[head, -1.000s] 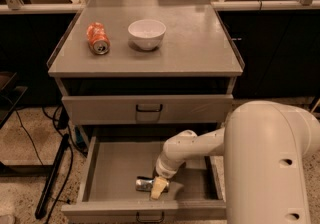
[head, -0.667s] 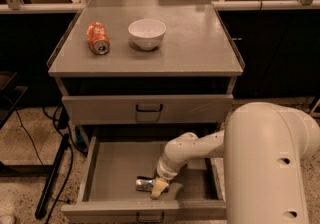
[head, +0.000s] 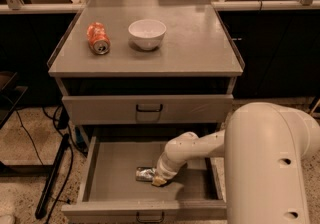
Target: Pick redbull can from middle drawer and place on counter
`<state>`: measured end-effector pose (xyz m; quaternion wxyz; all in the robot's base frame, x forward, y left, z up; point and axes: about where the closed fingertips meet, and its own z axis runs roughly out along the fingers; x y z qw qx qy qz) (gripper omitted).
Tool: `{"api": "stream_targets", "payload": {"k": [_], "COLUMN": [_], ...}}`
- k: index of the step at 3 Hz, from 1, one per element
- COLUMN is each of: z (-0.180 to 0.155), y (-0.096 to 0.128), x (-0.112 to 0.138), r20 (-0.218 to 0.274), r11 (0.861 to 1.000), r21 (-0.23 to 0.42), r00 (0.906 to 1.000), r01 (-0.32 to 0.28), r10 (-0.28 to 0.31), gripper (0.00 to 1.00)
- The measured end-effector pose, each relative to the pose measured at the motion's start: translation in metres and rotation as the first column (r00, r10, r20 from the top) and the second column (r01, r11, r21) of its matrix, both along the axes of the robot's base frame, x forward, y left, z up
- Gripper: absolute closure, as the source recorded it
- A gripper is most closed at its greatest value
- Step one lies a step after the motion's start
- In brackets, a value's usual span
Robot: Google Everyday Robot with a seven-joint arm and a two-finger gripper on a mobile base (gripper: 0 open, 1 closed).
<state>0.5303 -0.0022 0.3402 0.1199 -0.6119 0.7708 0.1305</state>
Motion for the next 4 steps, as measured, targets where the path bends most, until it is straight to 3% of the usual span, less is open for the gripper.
{"api": "stream_targets", "payload": {"k": [1, 2, 3, 4], "z": [0.000, 0.000, 0.005, 0.034], "y": [0.000, 0.000, 0.000, 0.001], "x": [0.000, 0.000, 0.000, -0.013], "r20": [0.000, 0.000, 0.000, 0.015], "r11": [1.000, 1.000, 1.000, 1.000], "r21": [0.000, 0.000, 0.000, 0.004], "r00": [1.0000, 1.0000, 1.0000, 0.9999], "r01": [0.000, 0.000, 0.000, 0.001], "r10": [0.000, 0.000, 0.000, -0.001], "gripper": [0.89, 1.00, 1.00, 1.00]}}
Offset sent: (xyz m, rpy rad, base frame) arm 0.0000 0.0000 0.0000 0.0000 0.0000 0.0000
